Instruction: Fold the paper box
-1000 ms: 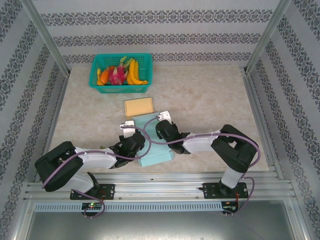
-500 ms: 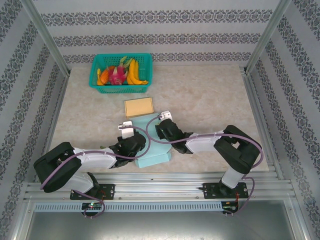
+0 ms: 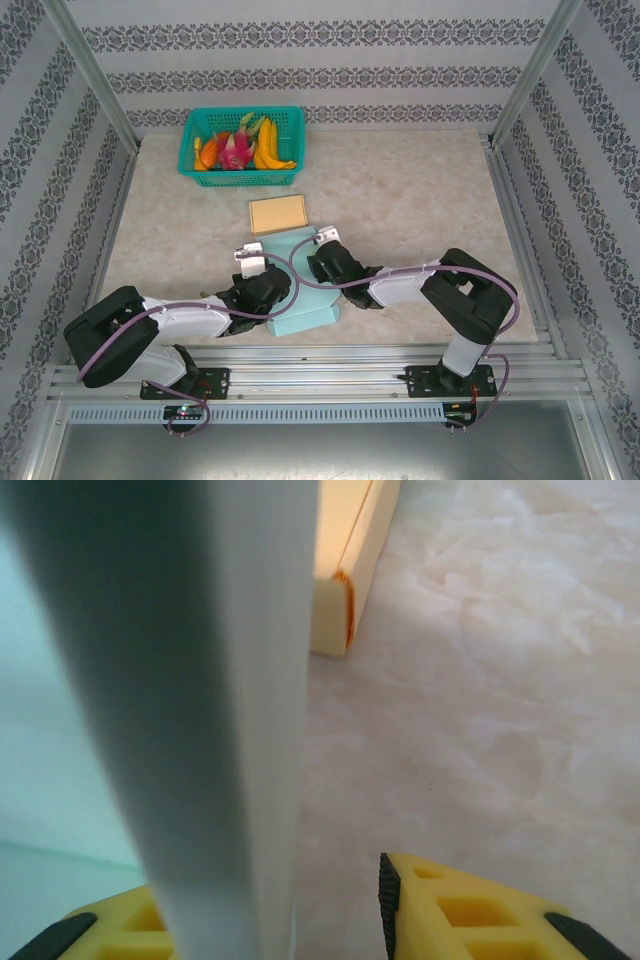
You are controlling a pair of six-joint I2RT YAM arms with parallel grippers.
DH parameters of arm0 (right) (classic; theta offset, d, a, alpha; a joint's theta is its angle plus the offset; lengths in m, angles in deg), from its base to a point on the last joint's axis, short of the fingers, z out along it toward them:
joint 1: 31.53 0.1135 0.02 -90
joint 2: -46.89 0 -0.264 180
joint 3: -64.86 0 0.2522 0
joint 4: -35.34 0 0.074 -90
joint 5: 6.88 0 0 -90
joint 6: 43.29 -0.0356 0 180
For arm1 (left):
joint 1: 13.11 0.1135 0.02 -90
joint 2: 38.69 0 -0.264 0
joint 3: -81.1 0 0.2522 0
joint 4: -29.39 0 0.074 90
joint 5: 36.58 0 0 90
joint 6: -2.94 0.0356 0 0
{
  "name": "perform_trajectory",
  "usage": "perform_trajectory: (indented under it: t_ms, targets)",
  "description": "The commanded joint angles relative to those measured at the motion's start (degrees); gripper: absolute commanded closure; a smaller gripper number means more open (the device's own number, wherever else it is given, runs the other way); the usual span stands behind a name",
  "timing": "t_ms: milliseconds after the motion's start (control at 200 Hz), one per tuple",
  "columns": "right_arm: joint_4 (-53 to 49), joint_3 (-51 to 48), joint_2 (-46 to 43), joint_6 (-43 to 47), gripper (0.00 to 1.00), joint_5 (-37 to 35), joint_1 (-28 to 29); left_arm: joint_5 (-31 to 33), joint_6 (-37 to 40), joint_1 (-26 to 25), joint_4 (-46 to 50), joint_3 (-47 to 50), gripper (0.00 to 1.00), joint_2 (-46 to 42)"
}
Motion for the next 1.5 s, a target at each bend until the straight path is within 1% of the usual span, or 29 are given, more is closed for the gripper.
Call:
perform_trajectory:
  t_ms: [0,75,175,325,405,480,540,689,779,859,1049,1174,1339,1409,1494]
  targets:
    - [-1.5,-0.7,1.6,1.5,0.63,1.0,0.3,3.3,-1.9,0.2,0.3,0.0,1.0,-1.8]
    - [-1.2,-0.9,1.8,1.3,0.63,0.4,0.3,3.4,-1.8,0.2,0.3,-0.1,1.0,-1.9]
    - [-0.2,-2.1,0.7,1.0,0.66,-1.5,0.3,3.6,-1.8,0.2,0.6,-0.2,1.0,-1.7]
    - [-5.5,-2.9,-1.5,-3.8,0.72,-13.3,-0.4,4.8,-2.7,0.2,1.8,-0.2,1.0,-1.5]
    - [-6.2,-4.1,-2.6,-4.8,0.74,-16.9,-0.6,5.2,-3.0,0.2,2.3,-0.2,1.0,-1.5]
    - [-5.3,-4.8,-3.2,-4.2,0.74,-15.6,-0.7,5.3,-3.0,0.2,2.4,-0.3,1.0,-1.2]
    - [-2.0,-5.5,-3.6,-2.3,0.72,-11.0,-0.5,5.4,-3.0,0.2,2.4,-0.7,1.0,-0.8]
    - [-0.2,-4.5,-4.9,-2.3,0.65,-1.9,0.5,4.7,-3.1,0.2,2.2,-1.9,1.0,1.2]
    - [0.0,-3.6,-6.4,-2.5,0.62,1.0,1.1,4.3,-3.1,0.3,2.0,-2.2,1.0,2.0]
    - [0.2,-2.7,-7.5,-2.3,0.59,2.2,1.4,3.8,-3.0,0.2,1.5,-2.2,1.0,2.1]
    - [-1.5,2.0,-7.0,0.2,0.57,1.5,1.1,2.3,-2.2,0.2,0.3,-1.9,1.0,2.2]
    - [-1.9,5.0,-5.0,1.6,0.57,-0.9,0.7,1.6,-2.1,0.2,-0.2,-1.8,1.0,2.3]
    - [-2.3,6.7,-3.8,2.0,0.6,-4.0,0.1,1.2,-1.9,0.2,-0.2,-1.7,1.0,1.9]
    - [-2.7,6.8,-3.7,2.4,0.63,-5.4,-0.2,1.3,-1.6,0.2,-0.2,-1.6,1.0,1.8]
    - [-3.5,6.3,-3.7,3.1,0.65,-8.8,-0.3,1.8,-1.8,0.2,-0.1,-1.5,1.0,1.7]
